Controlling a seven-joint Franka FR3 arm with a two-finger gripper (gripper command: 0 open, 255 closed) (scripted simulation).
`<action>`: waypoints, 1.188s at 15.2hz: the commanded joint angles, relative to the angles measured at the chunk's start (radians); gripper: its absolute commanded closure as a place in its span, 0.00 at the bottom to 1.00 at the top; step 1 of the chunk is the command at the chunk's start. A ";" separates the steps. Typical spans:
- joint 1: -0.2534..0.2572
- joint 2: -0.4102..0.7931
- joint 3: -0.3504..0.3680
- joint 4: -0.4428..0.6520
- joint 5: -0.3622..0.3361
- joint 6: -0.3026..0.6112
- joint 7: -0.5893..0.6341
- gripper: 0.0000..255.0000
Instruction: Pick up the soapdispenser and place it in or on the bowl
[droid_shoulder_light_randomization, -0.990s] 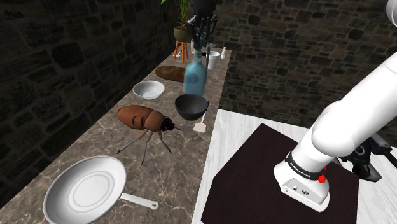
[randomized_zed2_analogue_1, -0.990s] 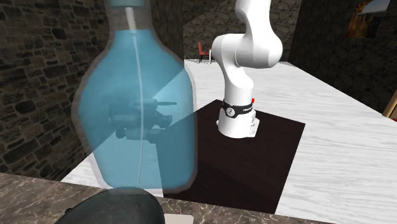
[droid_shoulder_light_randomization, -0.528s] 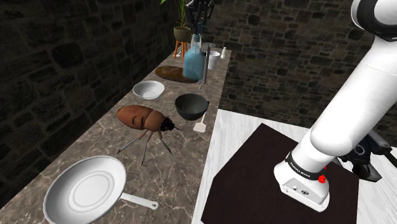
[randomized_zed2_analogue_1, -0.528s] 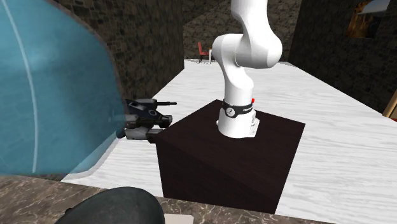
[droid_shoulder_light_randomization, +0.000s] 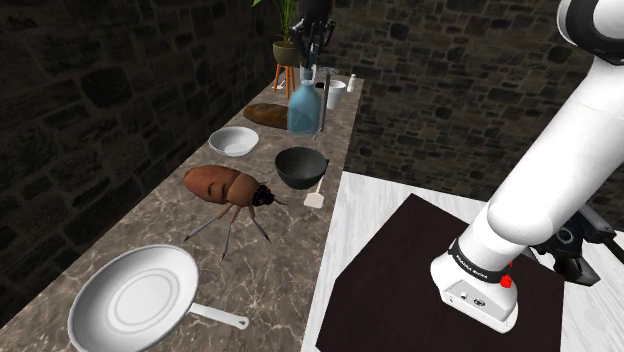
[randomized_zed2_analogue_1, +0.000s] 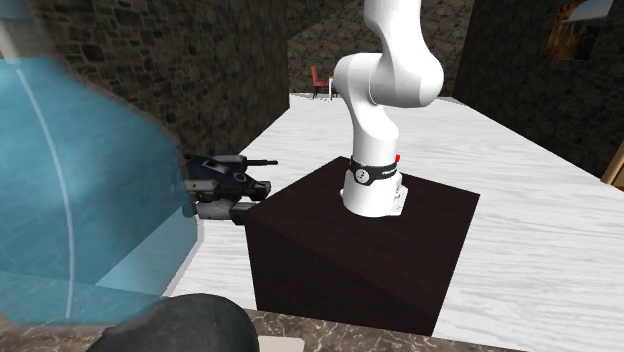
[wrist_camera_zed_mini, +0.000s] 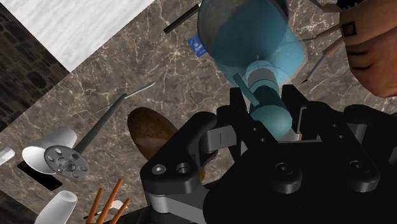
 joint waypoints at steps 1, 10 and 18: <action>0.000 -0.007 0.000 -0.035 0.001 0.029 0.001 1.00; -0.002 -0.021 -0.002 -0.173 0.003 0.153 0.008 1.00; -0.003 -0.018 -0.003 -0.276 0.000 0.260 0.017 1.00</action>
